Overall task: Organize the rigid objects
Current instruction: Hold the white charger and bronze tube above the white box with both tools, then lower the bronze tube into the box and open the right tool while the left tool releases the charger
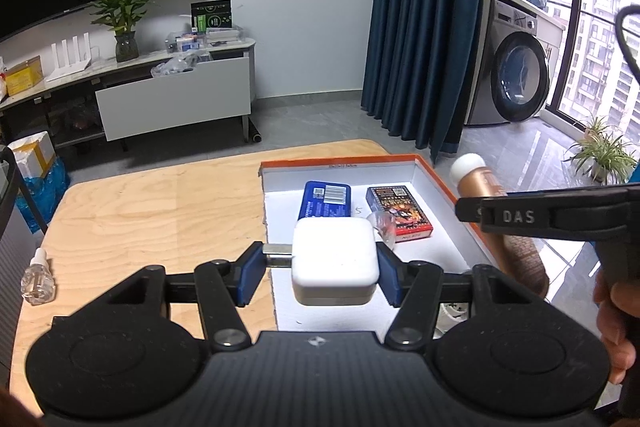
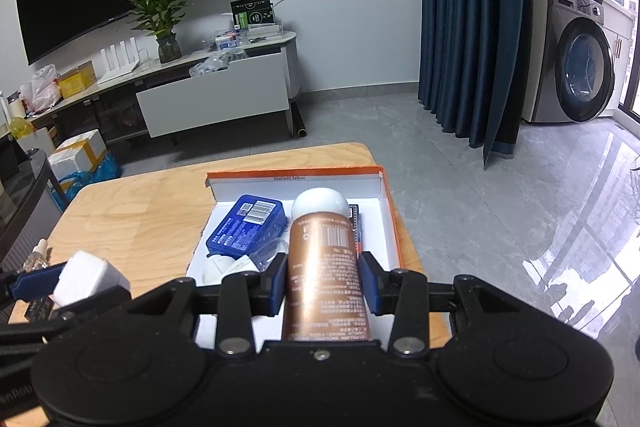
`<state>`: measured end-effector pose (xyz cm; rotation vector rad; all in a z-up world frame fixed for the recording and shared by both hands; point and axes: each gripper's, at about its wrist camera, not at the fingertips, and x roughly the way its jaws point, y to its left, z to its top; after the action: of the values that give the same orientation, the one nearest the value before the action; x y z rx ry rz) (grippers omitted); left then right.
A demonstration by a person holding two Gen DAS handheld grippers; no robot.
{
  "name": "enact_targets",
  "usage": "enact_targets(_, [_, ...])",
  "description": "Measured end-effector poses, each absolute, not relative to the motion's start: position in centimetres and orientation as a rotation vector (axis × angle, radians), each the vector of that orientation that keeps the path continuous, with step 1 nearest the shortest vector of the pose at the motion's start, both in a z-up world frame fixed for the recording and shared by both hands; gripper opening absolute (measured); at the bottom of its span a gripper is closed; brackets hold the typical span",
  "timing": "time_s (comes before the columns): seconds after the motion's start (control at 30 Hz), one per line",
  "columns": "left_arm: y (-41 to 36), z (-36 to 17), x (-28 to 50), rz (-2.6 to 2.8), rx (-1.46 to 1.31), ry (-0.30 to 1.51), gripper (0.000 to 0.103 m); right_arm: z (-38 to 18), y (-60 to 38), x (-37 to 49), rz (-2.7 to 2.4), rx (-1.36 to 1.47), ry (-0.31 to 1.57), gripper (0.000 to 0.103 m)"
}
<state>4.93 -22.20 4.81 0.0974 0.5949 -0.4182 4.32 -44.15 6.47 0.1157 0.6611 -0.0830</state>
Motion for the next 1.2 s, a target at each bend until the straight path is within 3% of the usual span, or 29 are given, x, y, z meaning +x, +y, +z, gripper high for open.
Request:
enact_targets(0.83, [-24.0,3.1,5.3,-0.467,0.125,0.626,0.059,4.5,-43.3,10.3,-0.075,0.068,0.719,0.047])
enact_targets(0.9, [-24.0,3.0,5.4,-0.468,0.125,0.628,0.059,4.5,-43.3,10.6,-0.074,0.070,0.716,0.041])
enact_targets(0.93, [-24.1,3.0,5.5,-0.471,0.123,0.628,0.059,4.5,-43.3,10.7,-0.072,0.068,0.713,0.032])
enact_targets(1.07, [-24.4,2.9,5.6,-0.480,0.123,0.632,0.059,4.8,-43.3,11.4,-0.063,0.054,0.713,0.032])
enact_targets(1.1, [-24.4,2.9,5.4,-0.483,0.114,0.630,0.060,4.9,-43.4,11.4,-0.056,0.060,0.709,0.033])
enact_targets(1.2, [-24.2,3.3,5.0,-0.487,0.102,0.607,0.077,5.4,-43.2,10.8,-0.064,0.059,0.682,0.035])
